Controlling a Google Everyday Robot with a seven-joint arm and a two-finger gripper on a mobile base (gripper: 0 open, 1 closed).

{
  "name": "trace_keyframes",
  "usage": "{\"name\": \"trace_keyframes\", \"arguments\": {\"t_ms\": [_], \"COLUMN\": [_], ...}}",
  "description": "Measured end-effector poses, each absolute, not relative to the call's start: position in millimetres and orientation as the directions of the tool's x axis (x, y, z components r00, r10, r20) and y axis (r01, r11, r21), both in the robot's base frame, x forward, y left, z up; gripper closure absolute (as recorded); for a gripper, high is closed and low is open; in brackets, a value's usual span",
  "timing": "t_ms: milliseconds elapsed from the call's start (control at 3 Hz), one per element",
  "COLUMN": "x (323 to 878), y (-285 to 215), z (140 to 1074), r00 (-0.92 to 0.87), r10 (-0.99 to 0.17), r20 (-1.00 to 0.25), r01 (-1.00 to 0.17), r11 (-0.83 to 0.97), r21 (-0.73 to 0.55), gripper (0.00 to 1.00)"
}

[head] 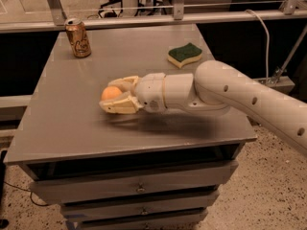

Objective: Pick orange

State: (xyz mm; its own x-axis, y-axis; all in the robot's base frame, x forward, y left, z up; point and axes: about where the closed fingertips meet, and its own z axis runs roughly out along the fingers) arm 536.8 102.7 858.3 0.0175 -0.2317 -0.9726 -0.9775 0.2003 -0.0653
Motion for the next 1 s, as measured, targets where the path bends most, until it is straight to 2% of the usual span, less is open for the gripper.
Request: {"name": "trace_keyframes", "arguments": {"t_ms": [333,667,1000], "x": [554,567,568], "y": [97,87,88], "z": [892,928,930], "r00": [0.064,0.055,0.056], "r10": [-0.135,0.025,0.027], "r20": [-0.989,-0.998,-0.998], "r01": [-0.979,-0.986,-0.986], "r11": [0.184,0.161,0.161], "r21": [-0.088,-0.051,-0.051], "gripper": [1.00,1.00,1.00]}}
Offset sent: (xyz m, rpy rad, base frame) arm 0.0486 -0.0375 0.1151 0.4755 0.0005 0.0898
